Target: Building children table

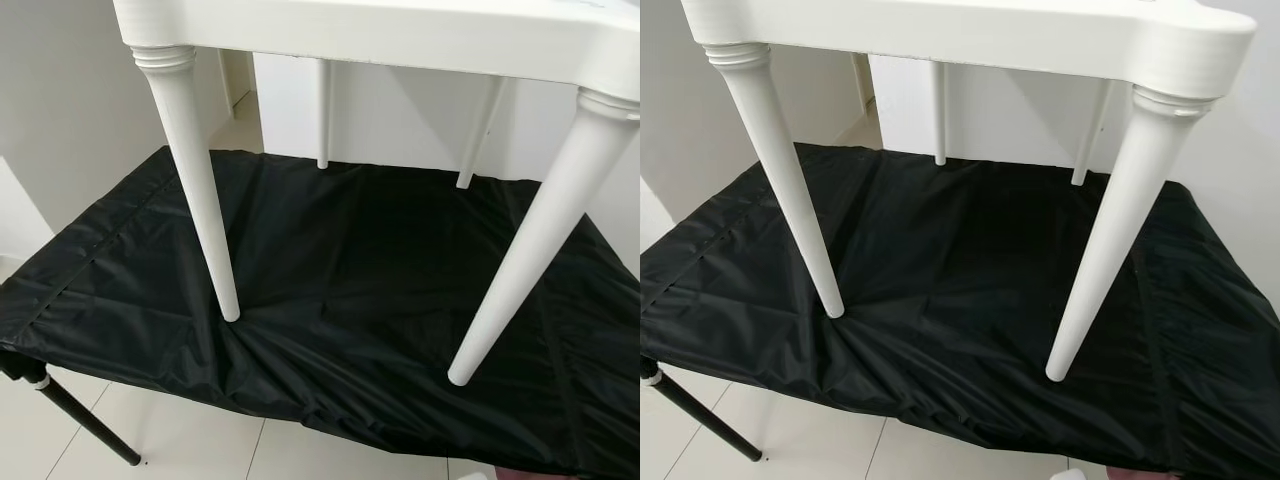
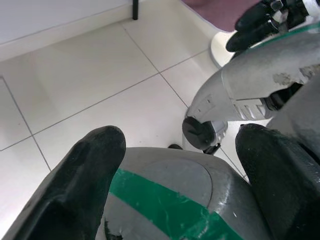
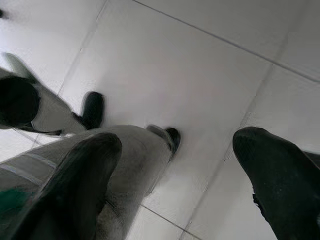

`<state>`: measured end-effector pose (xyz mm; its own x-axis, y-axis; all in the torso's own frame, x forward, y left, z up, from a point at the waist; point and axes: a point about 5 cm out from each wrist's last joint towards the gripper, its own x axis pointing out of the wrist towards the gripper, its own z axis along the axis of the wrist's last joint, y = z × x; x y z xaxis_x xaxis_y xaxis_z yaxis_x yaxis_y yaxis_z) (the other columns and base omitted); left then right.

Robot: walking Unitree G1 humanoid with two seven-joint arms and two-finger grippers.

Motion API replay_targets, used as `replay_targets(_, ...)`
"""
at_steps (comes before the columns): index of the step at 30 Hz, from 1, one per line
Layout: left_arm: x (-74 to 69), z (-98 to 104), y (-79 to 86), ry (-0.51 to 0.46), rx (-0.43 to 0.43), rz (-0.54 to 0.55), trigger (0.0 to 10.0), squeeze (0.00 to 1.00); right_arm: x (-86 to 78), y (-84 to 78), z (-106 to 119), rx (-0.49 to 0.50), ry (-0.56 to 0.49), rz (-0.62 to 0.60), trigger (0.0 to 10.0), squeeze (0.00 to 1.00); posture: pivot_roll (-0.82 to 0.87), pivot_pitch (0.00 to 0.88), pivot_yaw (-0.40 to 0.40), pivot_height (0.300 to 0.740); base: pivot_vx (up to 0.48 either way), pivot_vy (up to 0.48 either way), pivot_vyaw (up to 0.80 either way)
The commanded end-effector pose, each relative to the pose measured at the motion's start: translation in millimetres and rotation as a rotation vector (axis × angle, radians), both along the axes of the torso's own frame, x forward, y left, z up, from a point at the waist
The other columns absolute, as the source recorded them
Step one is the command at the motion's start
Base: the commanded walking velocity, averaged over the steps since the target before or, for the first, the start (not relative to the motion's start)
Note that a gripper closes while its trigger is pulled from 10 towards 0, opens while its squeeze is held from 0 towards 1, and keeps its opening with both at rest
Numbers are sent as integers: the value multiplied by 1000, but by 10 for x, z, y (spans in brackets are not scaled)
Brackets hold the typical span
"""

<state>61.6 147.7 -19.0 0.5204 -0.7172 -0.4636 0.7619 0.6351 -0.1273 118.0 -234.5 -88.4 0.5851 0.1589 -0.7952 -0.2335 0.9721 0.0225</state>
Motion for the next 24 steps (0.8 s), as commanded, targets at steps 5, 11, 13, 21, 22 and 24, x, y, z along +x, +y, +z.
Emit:
replay_targets(5,288,-393,380,97,323,418,10000,0,-105,-68,-65,-56,60,-192,10000,0,70,0,-51,740,0,0,0)
replay_targets(11,867,-436,700,143,343,609,10000,0,14,-288,9,-107,25,-398,10000,0,50,0,-49,740,0,0,0)
replay_targets(13,1041,-397,836,145,357,641,10000,0,54,-303,24,-112,17,-407,10000,0,50,0,-50,740,0,0,0)
replay_targets(21,1070,-342,932,133,292,576,10000,0,109,-322,47,-112,11,-393,10000,0,55,0,-51,740,0,0,0)
replay_targets(22,1070,-342,932,133,292,576,10000,0,109,-322,47,-112,11,-393,10000,0,55,0,-51,740,0,0,0)
replay_targets(24,1001,-375,984,155,301,595,10000,0,94,-302,38,-113,9,-383,10000,0,62,0,-54,740,0,0,0)
